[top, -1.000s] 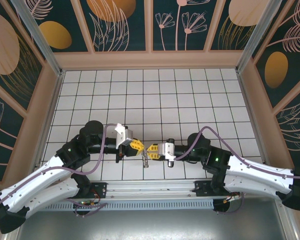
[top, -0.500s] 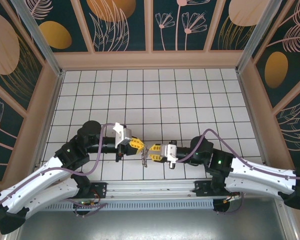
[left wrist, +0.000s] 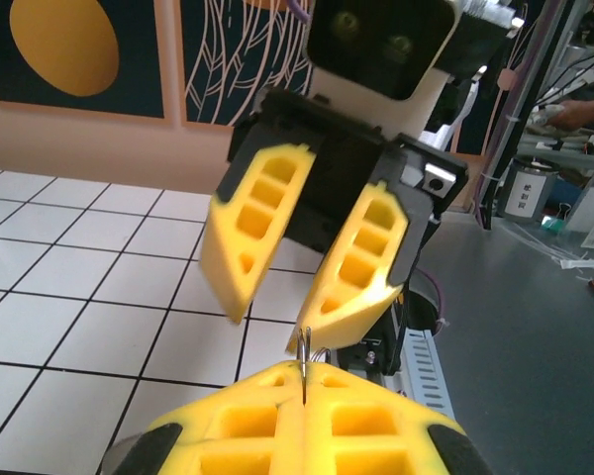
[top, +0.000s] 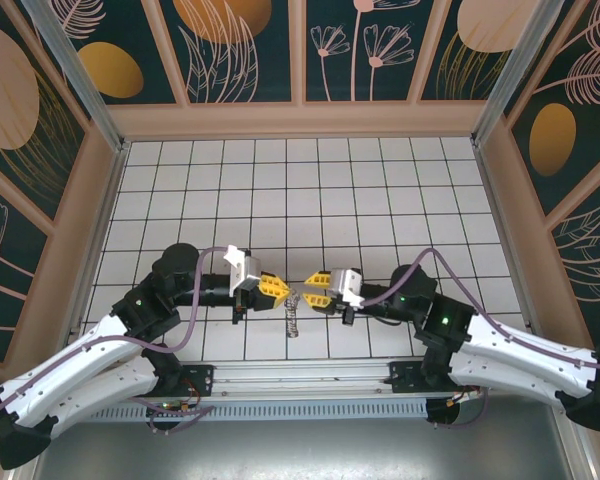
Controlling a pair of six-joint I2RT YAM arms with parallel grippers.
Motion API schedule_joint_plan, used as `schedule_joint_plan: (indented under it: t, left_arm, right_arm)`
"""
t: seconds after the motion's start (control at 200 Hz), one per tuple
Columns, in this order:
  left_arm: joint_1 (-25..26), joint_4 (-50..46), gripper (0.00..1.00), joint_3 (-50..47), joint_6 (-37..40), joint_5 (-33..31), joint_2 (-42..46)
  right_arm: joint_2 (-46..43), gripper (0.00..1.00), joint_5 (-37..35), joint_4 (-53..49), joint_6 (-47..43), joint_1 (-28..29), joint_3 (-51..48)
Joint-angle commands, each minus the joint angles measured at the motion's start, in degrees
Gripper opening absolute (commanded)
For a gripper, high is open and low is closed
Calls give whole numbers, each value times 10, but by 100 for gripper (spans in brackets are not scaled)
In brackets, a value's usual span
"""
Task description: Put the keys on the keyring
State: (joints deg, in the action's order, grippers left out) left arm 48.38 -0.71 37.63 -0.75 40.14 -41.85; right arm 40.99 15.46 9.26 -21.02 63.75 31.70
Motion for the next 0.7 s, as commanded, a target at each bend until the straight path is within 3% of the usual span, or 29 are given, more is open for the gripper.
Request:
schedule_joint_plan:
  t: [0.0, 0.27, 0.696]
  left_arm:
    - [-1, 52, 0, -10, -20, 18, 15]
    - [-1, 59, 0, -18, -21, 17, 21]
    - [0, 64, 0, -18, -23, 23, 18]
  right_arm:
    - [6, 25, 57, 23, 20, -8, 29]
    - [20, 26, 129, 57, 42, -28, 34]
    - [49, 25, 130, 74, 48, -34, 34]
